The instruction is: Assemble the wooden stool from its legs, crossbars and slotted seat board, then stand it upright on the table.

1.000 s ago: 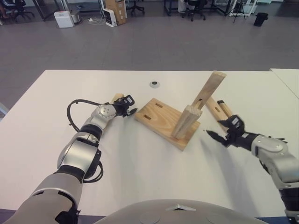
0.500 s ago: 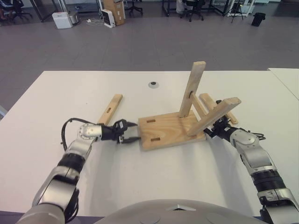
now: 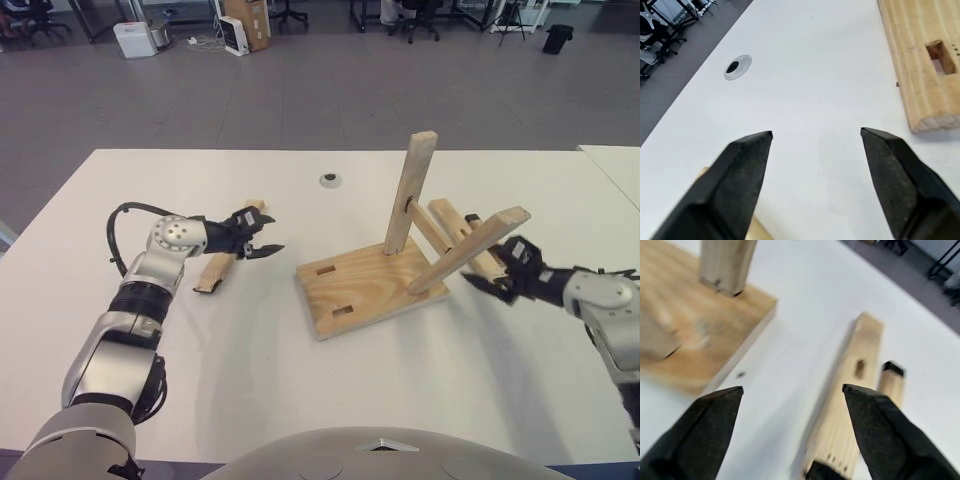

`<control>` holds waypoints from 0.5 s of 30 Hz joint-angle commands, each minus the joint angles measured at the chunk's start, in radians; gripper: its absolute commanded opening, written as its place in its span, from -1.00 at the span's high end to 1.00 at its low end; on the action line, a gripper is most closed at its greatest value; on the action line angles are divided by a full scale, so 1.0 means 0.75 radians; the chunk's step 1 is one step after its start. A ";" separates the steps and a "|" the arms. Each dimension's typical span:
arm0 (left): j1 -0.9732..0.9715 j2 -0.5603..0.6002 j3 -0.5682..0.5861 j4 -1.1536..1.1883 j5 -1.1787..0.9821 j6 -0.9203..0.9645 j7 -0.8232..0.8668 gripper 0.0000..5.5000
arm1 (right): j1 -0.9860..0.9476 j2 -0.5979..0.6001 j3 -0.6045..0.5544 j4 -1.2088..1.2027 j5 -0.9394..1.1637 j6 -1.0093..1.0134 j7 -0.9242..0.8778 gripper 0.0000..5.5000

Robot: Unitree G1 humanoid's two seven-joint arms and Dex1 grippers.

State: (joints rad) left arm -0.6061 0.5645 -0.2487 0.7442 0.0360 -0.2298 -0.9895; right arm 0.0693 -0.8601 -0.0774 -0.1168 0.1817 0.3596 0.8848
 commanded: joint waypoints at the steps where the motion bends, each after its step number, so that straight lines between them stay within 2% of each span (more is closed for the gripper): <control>1: -0.118 -0.055 -0.047 0.227 0.133 -0.095 0.127 -0.18 | 0.155 -0.077 -0.033 -0.199 0.112 0.118 0.130 -0.35; 4: -0.173 -0.141 -0.103 0.413 0.233 -0.184 0.227 -0.18 | 0.166 0.018 0.080 -0.245 0.102 0.147 0.087 -0.35; 9: -0.124 -0.218 -0.163 0.495 0.299 -0.314 0.220 -0.18 | 0.129 0.215 0.257 -0.161 -0.024 0.085 -0.097 -0.35; 15: 0.095 -0.218 -0.191 0.256 0.153 -0.391 -0.113 -0.18 | -0.089 0.379 0.316 0.071 -0.109 -0.033 -0.237 -0.35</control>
State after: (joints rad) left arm -0.6367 0.3939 -0.3515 0.9811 0.1450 -0.5493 -0.9692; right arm 0.0456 -0.5985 0.1446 -0.1205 0.1315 0.3495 0.7302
